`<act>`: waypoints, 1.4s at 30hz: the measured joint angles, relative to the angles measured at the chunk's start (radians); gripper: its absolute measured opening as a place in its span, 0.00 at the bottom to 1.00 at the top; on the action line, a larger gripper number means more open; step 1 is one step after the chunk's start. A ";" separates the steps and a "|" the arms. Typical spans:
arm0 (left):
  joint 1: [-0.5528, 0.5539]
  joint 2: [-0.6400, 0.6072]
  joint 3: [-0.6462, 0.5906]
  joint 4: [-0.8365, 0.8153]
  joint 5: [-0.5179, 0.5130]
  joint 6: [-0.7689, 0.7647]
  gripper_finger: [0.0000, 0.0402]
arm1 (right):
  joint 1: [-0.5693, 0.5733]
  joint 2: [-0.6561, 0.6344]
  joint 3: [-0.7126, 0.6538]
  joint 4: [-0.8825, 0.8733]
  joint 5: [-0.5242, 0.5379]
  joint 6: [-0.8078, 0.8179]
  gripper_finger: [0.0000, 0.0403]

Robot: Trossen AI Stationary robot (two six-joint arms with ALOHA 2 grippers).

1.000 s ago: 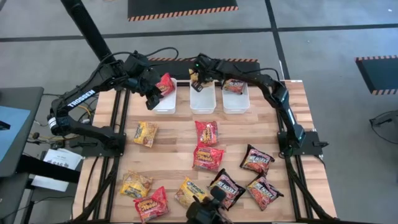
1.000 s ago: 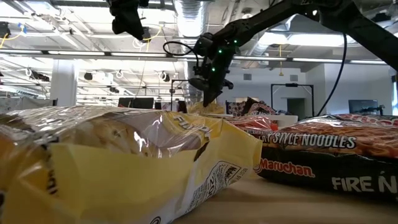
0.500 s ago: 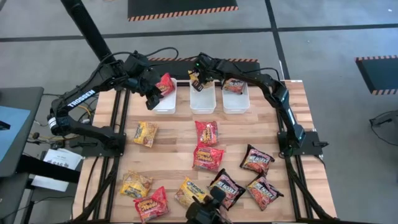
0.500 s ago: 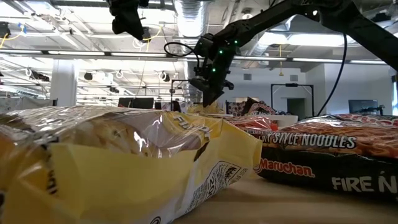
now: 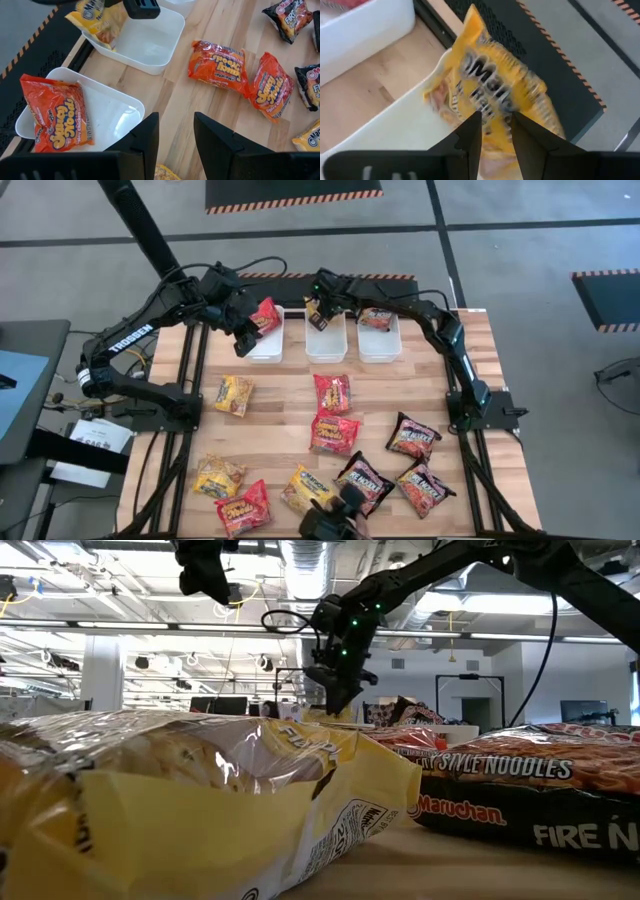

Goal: Sort Maruchan noodles
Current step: Put the yellow noodle pack into the middle white bin, then put the black noodle pack into the right white bin

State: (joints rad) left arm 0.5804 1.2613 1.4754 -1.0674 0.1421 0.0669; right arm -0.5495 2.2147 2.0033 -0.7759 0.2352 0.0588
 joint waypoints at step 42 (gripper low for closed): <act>-0.184 -0.272 -0.343 0.098 0.054 -0.263 0.27 | 0.284 -0.223 0.328 -0.795 -0.259 0.074 0.32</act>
State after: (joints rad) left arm 0.3960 0.9894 1.1323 -0.9691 0.1963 -0.1959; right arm -0.2651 1.9916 2.3318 -1.5711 -0.0242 0.1328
